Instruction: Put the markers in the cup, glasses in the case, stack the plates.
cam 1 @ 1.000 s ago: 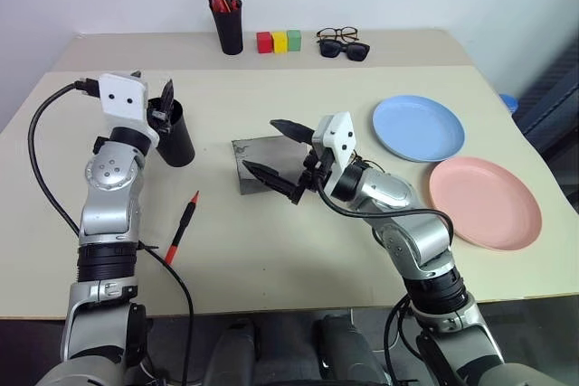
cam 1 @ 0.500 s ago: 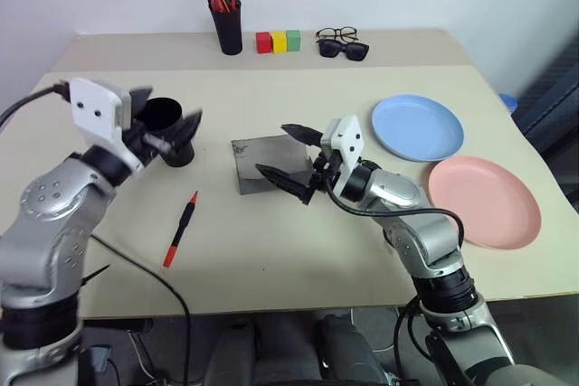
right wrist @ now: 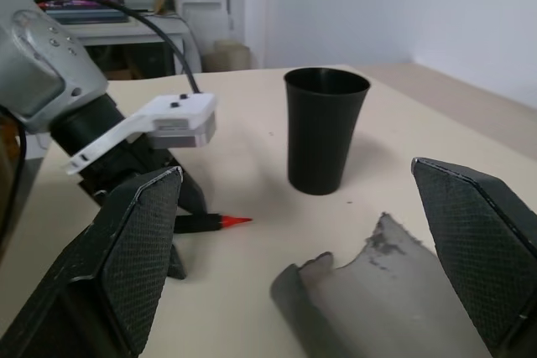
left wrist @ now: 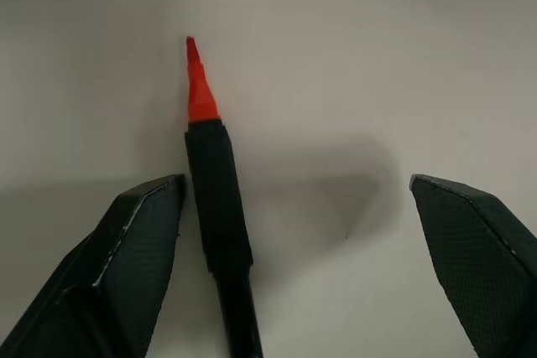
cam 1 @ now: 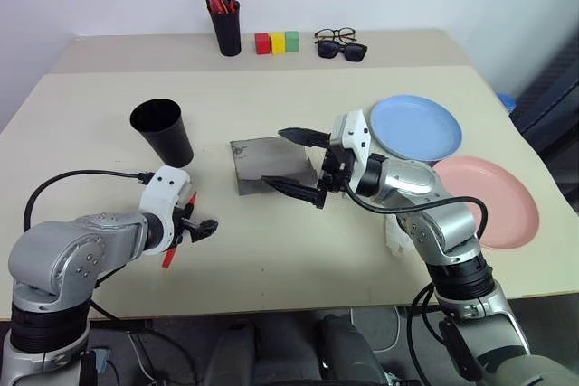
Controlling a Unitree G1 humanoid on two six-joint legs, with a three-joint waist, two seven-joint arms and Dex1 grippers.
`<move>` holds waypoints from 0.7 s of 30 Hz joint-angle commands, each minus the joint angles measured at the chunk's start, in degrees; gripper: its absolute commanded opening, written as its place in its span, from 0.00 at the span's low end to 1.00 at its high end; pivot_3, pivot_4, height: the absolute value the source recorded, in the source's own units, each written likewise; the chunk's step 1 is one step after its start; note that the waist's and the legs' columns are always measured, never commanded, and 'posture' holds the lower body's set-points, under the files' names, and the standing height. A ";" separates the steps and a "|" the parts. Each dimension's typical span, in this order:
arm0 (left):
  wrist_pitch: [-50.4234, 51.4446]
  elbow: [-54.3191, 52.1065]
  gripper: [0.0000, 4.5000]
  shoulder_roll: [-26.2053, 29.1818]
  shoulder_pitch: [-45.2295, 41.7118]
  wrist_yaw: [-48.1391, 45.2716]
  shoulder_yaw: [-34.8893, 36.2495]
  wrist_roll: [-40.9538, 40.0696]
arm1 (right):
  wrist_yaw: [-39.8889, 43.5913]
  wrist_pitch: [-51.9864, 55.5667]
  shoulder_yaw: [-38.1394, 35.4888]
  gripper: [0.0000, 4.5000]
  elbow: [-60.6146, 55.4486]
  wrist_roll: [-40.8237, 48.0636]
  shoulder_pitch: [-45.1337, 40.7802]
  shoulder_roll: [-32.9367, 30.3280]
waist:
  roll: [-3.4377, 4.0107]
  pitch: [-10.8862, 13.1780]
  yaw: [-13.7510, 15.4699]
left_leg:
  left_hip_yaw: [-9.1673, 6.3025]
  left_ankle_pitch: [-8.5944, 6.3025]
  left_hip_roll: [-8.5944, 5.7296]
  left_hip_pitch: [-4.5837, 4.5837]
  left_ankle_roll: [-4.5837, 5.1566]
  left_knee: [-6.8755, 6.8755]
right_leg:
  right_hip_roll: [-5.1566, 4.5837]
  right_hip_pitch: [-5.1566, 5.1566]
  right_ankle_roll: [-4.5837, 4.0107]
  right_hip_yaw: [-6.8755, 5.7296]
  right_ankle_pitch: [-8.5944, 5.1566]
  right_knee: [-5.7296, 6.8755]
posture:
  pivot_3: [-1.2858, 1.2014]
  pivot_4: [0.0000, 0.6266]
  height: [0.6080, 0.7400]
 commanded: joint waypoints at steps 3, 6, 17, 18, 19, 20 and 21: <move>0.71 2.21 0.38 0.46 0.34 3.92 -0.83 -0.27 | -0.48 0.30 0.21 1.00 -3.09 0.79 -0.05 0.68 | 0.01 -0.01 0.07 | 0.03 0.00 -0.04 0.01 0.00 0.02 | -0.05 0.02 0.00 0.03 0.00 -0.02 | 0.52 0.24 1.00; 0.71 2.18 0.04 0.42 -1.62 4.68 -0.72 1.69 | 0.11 0.74 0.32 1.00 -3.01 0.98 0.18 0.11 | 0.01 -0.01 0.13 | 0.03 0.00 -0.05 0.01 -0.01 0.01 | -0.06 0.02 0.00 0.03 0.00 -0.03 | 0.52 0.24 1.00; -34.06 -5.33 0.00 -4.20 -13.13 -9.31 14.93 -2.33 | 3.35 -0.43 3.10 1.00 -2.36 -1.59 1.69 -2.20 | -0.07 0.03 0.57 | 0.06 0.02 -0.06 -0.12 -0.06 0.01 | -0.10 -0.05 -0.01 0.01 0.01 -0.10 | 0.52 0.24 1.00; -37.51 -3.26 0.00 -5.13 -16.11 -8.10 15.03 -0.54 | 3.30 -0.86 3.30 1.00 -1.92 -2.00 1.52 -1.83 | -0.07 0.03 0.70 | 0.03 0.03 -0.06 -0.12 -0.08 0.03 | -0.09 -0.01 -0.01 -0.04 0.01 -0.12 | 0.52 0.24 1.00; -40.56 -1.00 0.00 -5.49 -18.09 -6.58 14.25 2.38 | 3.25 -1.16 3.46 1.00 -1.63 -2.22 1.39 -1.47 | -0.07 0.03 0.73 | 0.04 0.03 -0.07 -0.12 -0.08 0.05 | -0.10 -0.01 -0.01 -0.04 0.01 -0.12 | 0.52 0.24 1.00; -44.32 1.23 0.00 -5.23 -19.45 -5.39 12.93 6.22 | 3.20 -1.48 3.64 1.00 -1.36 -2.37 1.25 -1.11 | -0.07 0.02 0.72 | 0.04 0.03 -0.09 -0.11 -0.08 0.06 | -0.10 0.00 0.00 -0.04 0.01 -0.12 | 0.52 0.24 1.00; -48.37 4.04 0.00 -4.33 -20.29 -3.70 10.94 11.31 | 3.07 -1.66 3.82 1.00 -1.20 -2.42 1.09 -0.60 | -0.04 0.01 0.56 | 0.05 0.03 -0.11 -0.08 -0.07 0.05 | -0.09 0.03 0.00 -0.04 0.01 -0.12 | 0.52 0.24 1.00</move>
